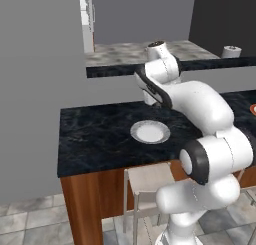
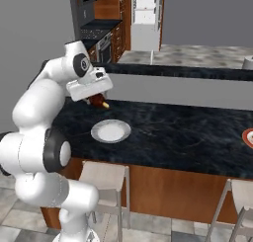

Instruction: Transport the steak and onion to the fridge. Place the steak on the rack containing meat and place the onion on the rack containing the vegetable, ensuring meats and vegetables are on different racks.

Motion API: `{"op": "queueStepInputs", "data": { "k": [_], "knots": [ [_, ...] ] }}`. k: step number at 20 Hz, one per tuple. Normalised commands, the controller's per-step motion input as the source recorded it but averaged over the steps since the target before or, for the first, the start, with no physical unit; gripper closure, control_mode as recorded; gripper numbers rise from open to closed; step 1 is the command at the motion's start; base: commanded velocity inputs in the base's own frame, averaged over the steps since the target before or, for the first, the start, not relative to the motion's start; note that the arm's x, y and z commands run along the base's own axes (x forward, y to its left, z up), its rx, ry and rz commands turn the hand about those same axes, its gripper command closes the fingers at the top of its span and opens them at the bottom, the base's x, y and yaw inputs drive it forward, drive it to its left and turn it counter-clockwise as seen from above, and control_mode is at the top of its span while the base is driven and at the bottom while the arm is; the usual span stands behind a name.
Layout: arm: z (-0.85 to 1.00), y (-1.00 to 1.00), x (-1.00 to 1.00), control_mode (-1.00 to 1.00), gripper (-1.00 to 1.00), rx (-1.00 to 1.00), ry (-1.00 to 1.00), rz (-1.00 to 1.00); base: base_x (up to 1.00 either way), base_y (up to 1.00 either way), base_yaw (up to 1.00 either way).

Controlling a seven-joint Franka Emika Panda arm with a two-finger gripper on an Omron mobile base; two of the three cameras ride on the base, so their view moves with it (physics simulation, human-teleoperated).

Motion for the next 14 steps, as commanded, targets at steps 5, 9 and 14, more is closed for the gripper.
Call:
{"op": "queueStepInputs", "data": {
  "k": [5, 9, 14],
  "knots": [
    [0.00, 0.49, -0.83, -1.00, 1.00, 0.00, -0.49, -0.24, 0.00, 0.00, 0.00],
    [0.24, 0.06, -1.00, -1.00, 1.00, 0.00, -0.58, -0.16, 0.00, 0.00, 0.00],
    [0.36, 0.00, -1.00, -1.00, 1.00, 0.00, -0.54, -0.16, 0.00, 0.00, 0.00]
  ]
}}
